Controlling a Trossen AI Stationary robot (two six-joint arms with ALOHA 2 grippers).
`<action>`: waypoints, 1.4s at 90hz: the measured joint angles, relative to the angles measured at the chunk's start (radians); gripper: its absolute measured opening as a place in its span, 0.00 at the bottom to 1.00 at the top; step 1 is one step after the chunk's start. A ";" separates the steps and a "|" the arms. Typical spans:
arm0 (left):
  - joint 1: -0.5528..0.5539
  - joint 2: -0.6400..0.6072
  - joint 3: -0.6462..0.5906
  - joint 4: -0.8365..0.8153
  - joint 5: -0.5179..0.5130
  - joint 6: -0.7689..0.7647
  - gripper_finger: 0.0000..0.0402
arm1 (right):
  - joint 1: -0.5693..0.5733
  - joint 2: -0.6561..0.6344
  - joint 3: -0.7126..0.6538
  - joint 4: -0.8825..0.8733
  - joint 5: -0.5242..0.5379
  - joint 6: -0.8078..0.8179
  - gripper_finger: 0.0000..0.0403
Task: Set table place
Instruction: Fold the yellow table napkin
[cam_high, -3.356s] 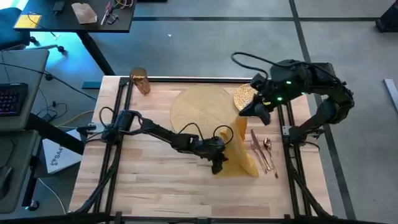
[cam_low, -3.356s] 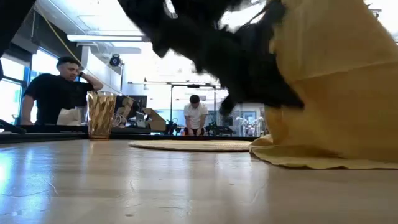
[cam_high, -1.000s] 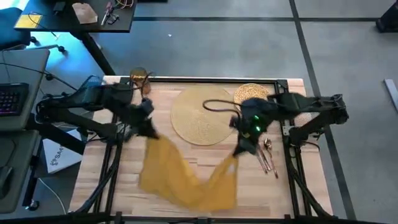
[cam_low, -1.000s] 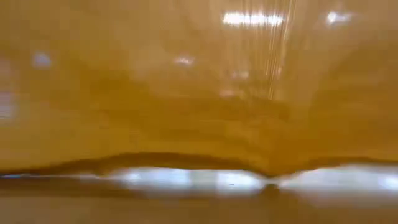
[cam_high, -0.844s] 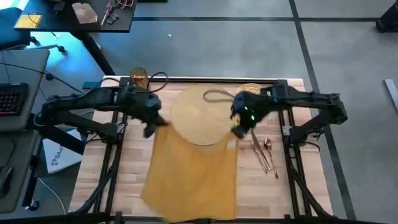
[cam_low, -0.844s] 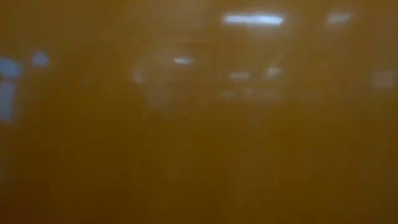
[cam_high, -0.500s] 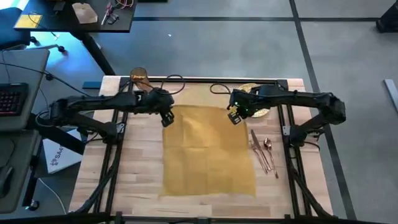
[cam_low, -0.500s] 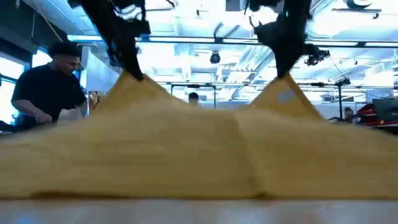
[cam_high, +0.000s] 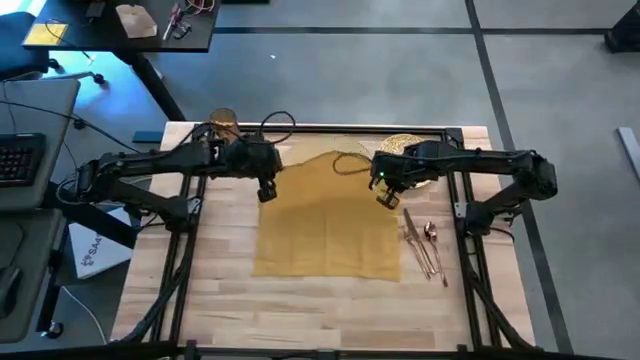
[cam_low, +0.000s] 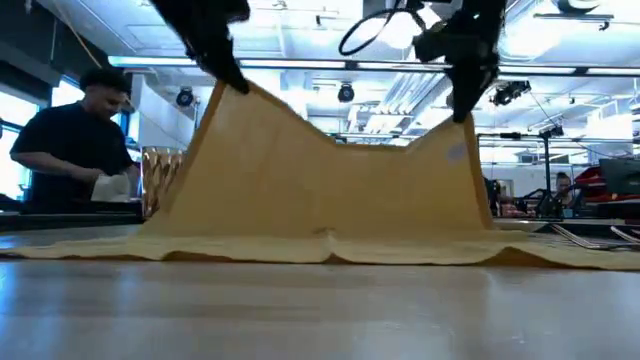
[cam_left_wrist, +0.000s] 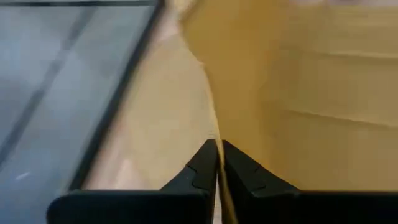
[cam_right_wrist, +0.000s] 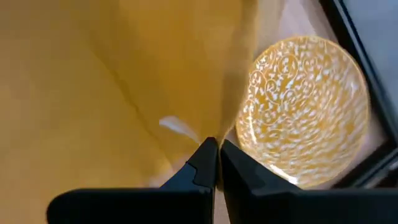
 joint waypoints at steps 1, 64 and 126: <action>-0.005 -0.001 0.002 -0.011 0.011 -0.010 0.00 | 0.006 0.000 0.000 -0.004 -0.013 -0.010 0.00; -0.536 0.044 -0.247 0.084 0.012 -0.632 0.00 | 0.507 0.000 -0.415 0.424 -0.231 0.250 0.00; -0.677 0.157 -0.284 0.172 -0.038 -0.762 0.00 | 0.636 0.062 -0.413 0.455 -0.194 0.446 0.00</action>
